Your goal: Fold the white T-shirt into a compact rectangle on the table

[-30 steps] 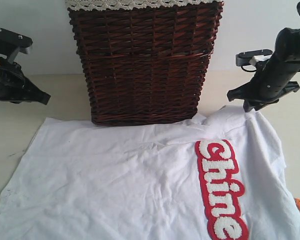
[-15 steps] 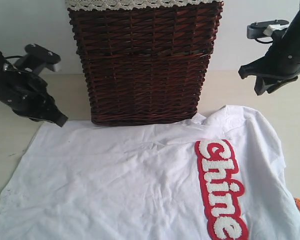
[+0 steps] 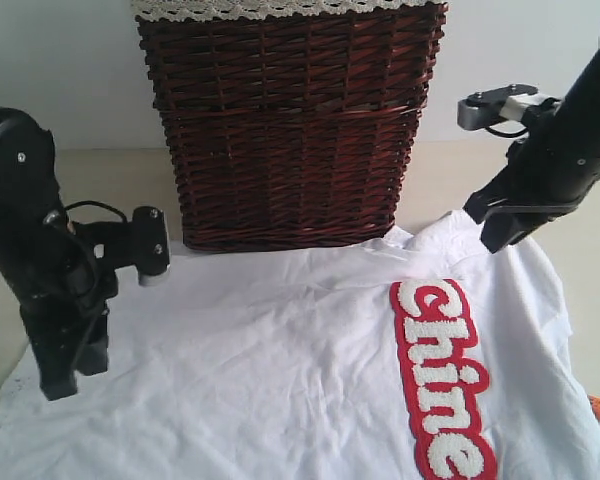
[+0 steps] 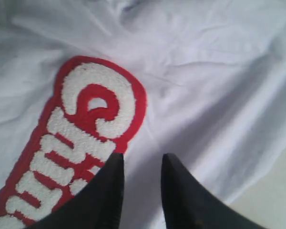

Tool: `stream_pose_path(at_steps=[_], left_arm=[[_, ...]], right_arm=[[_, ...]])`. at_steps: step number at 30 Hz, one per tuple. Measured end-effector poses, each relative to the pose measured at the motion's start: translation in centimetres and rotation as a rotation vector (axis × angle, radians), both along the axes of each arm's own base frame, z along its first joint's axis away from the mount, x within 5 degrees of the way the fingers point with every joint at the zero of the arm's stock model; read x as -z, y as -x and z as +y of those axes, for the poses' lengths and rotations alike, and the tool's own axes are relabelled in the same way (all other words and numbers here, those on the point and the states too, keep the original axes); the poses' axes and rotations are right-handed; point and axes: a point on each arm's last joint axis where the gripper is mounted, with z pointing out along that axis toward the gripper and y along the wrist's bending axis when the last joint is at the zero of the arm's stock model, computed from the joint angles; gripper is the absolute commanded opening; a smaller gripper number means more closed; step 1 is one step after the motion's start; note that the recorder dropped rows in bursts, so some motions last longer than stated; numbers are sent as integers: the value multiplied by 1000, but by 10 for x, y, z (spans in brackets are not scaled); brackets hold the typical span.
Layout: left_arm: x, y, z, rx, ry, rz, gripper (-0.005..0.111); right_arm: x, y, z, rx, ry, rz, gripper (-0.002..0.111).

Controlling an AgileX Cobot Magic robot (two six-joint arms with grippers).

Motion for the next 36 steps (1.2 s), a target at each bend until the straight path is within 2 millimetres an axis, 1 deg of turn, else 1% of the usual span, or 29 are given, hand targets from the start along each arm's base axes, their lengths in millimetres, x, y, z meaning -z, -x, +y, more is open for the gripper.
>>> stream_pose_path(at_steps=[1, 2, 3, 7, 9, 11, 16, 19, 21, 25, 26, 27, 30, 32, 34, 36], left_arm=[[2, 1, 3, 25, -31, 4, 68], [5, 4, 8, 58, -74, 8, 90], [9, 6, 11, 78, -99, 7, 105], [24, 15, 25, 181, -200, -5, 105], [30, 15, 29, 220, -237, -5, 105], [30, 15, 29, 228, -240, -13, 105], [30, 13, 29, 235, -239, -27, 105], [30, 13, 28, 235, -235, -35, 105], [30, 12, 28, 237, -227, -47, 105], [30, 10, 26, 240, -214, -73, 105], [30, 9, 26, 241, -211, -79, 105], [30, 9, 26, 241, -208, -84, 105], [30, 8, 25, 242, -204, -91, 105], [30, 8, 25, 242, -202, -94, 105], [30, 8, 25, 242, -202, -94, 105], [30, 8, 25, 241, -201, -93, 105]], right_arm=[[-1, 2, 6, -28, 6, -6, 28], [-4, 4, 17, -70, 15, -15, 28], [-4, 5, 21, -88, 22, -20, 28], [-4, 4, 24, -100, 26, -52, 28], [-4, 2, 21, -107, 61, -77, 28], [-1, 1, 16, -110, 117, -87, 28], [14, 7, -4, -130, 337, -81, 28], [20, 11, -10, -185, 401, -70, 29], [23, 15, -11, -279, 424, -58, 33], [27, 28, -13, -496, 435, -17, 55], [27, 31, -12, -529, 425, -10, 59], [29, 34, -12, -569, 417, -4, 59], [36, 43, -12, -652, 415, 23, 54], [44, 49, -15, -695, 428, 43, 48], [53, 55, -17, -732, 441, 43, 39], [59, 58, -18, -753, 451, 19, 26]])
